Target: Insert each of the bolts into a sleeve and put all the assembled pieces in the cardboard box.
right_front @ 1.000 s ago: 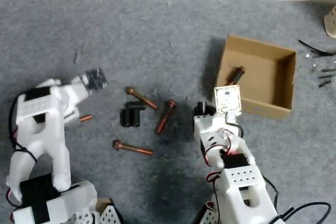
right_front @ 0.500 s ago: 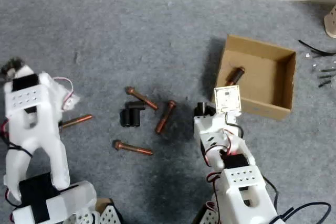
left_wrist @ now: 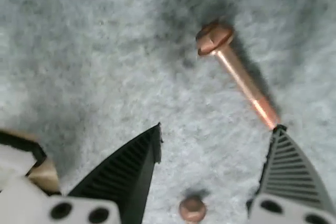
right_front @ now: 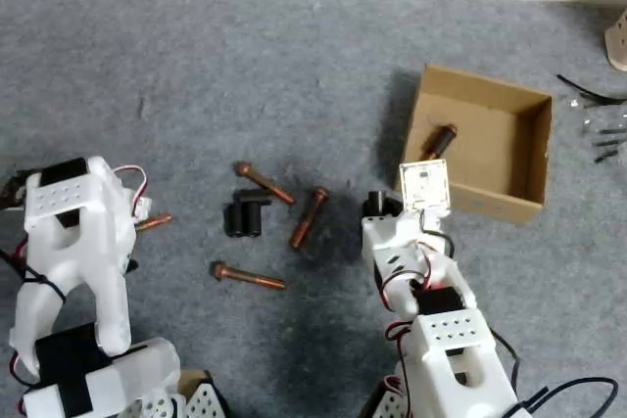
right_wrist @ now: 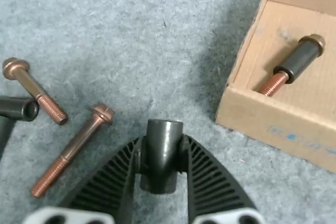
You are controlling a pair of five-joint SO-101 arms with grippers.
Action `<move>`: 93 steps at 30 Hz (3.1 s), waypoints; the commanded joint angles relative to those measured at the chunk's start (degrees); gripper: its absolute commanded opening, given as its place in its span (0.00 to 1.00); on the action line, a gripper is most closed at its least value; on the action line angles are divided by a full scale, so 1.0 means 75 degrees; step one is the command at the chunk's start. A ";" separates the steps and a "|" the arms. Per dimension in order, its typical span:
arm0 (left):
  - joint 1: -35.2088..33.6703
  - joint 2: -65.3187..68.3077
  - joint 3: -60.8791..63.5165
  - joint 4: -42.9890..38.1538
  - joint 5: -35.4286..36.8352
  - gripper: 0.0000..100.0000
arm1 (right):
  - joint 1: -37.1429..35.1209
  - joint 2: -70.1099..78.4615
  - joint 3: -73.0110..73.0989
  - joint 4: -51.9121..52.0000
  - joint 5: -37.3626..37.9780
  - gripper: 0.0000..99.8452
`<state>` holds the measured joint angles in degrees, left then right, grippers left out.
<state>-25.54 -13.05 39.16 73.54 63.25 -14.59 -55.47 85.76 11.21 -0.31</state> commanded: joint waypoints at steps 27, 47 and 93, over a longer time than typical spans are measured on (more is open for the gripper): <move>-0.0955 -0.0018 0.1846 -0.3587 0.0715 0.15 | 0.0100 -0.0182 0.0053 -0.0252 0.0105 0.00; -0.0662 -0.2585 -0.0686 -0.2063 -0.1817 0.00 | 0.0100 -0.0182 0.0064 -0.0252 0.0105 0.00; 0.5386 -1.1856 0.7742 -0.7607 -0.1829 0.00 | -0.1295 -0.5034 0.2432 0.0393 0.1770 0.00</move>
<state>16.22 -102.20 95.87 18.33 48.31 -23.56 -80.70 95.96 7.87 13.67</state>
